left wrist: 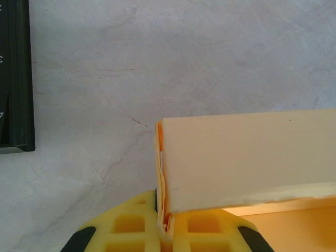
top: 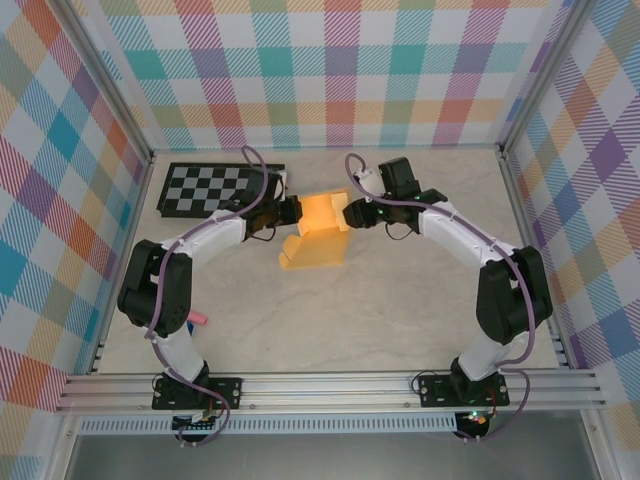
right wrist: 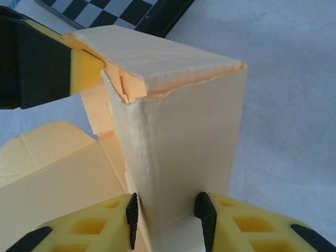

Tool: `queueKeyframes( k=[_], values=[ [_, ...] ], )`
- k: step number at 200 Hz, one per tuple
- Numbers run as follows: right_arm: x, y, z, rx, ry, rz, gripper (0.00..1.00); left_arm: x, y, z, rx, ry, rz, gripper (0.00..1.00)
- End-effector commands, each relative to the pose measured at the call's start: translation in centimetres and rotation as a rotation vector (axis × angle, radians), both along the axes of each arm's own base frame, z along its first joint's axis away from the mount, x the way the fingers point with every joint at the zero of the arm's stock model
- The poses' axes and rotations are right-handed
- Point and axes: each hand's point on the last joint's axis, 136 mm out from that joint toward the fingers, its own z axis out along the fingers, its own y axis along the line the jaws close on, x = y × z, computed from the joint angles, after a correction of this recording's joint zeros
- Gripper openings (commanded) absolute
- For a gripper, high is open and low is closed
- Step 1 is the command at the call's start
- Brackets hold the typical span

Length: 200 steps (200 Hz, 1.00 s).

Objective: Fold the paper box

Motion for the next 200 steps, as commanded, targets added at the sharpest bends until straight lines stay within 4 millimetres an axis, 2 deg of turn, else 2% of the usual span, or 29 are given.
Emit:
queueKeyframes(
  k=[1, 45, 116, 132, 156, 174, 200],
  values=[
    [1.8, -0.4, -0.6, -0.049, -0.036, -0.079, 0.39, -0.8, -0.5, -0.6, 0.007, 0.019, 0.003, 0.00],
    [3.1, -0.9, -1.9, -0.104, -0.024, -0.166, 0.41, -0.8, -0.3, -1.0, 0.038, 0.025, 0.079, 0.00],
    [5.5, -0.8, -2.5, -0.222, -0.059, -0.282, 0.38, -1.3, -0.8, -1.6, 0.061, 0.076, 0.154, 0.00],
    [5.9, -0.7, -2.9, -0.252, -0.078, -0.291, 0.36, -1.5, -0.8, -1.9, 0.067, 0.093, 0.173, 0.00],
    [6.1, -0.5, -3.9, -0.265, -0.063, -0.287, 0.27, -1.6, -0.7, -1.9, 0.073, 0.097, 0.199, 0.00],
    [5.8, -0.3, -4.6, -0.273, -0.044, -0.278, 0.24, -1.9, 0.0, -2.4, 0.099, 0.132, 0.239, 0.00],
    [5.4, -0.5, -5.9, -0.287, -0.020, -0.270, 0.19, -2.2, 0.0, -2.4, 0.082, 0.152, 0.250, 0.00]
  ],
)
